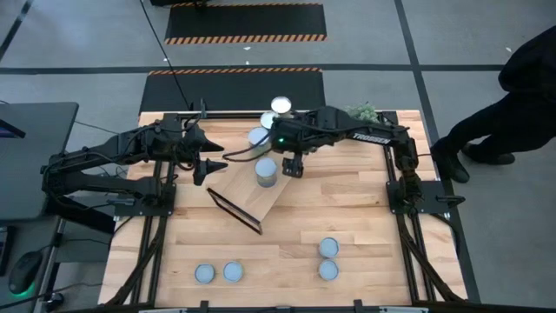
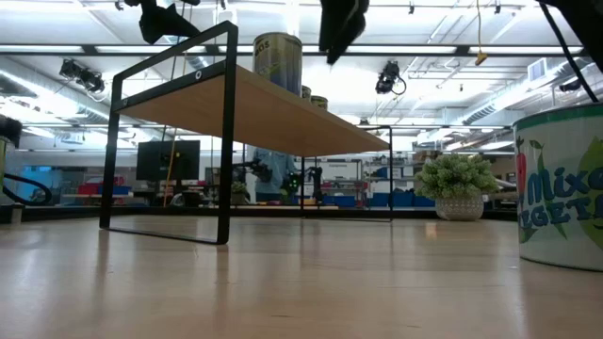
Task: Pick and place cans onto a shelf
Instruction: Put the canned peas on the shelf
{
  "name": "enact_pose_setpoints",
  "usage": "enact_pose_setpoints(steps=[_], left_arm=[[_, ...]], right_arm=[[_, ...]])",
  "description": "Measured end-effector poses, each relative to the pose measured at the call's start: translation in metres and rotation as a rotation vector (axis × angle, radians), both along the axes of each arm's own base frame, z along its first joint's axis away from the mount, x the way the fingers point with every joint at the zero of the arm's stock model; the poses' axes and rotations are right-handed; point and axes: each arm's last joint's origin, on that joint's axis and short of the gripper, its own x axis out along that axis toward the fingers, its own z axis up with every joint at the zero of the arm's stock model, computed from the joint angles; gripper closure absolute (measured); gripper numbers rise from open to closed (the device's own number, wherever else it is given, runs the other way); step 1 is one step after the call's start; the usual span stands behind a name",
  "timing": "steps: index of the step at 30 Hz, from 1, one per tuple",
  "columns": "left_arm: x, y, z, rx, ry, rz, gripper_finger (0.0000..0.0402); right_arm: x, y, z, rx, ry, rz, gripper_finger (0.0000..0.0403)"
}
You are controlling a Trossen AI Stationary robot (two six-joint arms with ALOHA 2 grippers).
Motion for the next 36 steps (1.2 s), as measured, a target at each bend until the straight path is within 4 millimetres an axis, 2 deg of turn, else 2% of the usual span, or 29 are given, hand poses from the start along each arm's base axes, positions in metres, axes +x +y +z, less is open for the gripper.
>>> enact_pose_setpoints(steps=[6,11,22,26,31,36], left_arm=[[0.000,0.000,0.000,-0.025,-0.006,0.013,0.0102],[0.001,0.000,0.000,-0.054,-0.007,0.028,0.0102],[0.017,0.002,-0.012,-0.080,0.070,-0.023,0.0102],[0.022,0.002,-0.016,-0.085,0.099,-0.065,0.0102],[0.024,0.002,-0.020,-0.057,0.137,-0.083,0.0102],[0.027,0.002,-0.027,-0.056,0.190,-0.129,0.0102]], right_arm=[[0.011,0.002,-0.029,0.038,0.009,-0.076,0.0056],[0.021,0.012,-0.040,0.099,-0.070,-0.153,0.0056],[0.037,0.033,-0.036,0.179,-0.272,-0.252,0.0056],[0.036,0.038,-0.037,0.183,-0.242,-0.202,0.0056],[0.036,0.048,-0.037,0.146,-0.201,-0.034,0.0056],[0.036,0.048,-0.037,0.084,-0.206,-0.025,0.0056]])
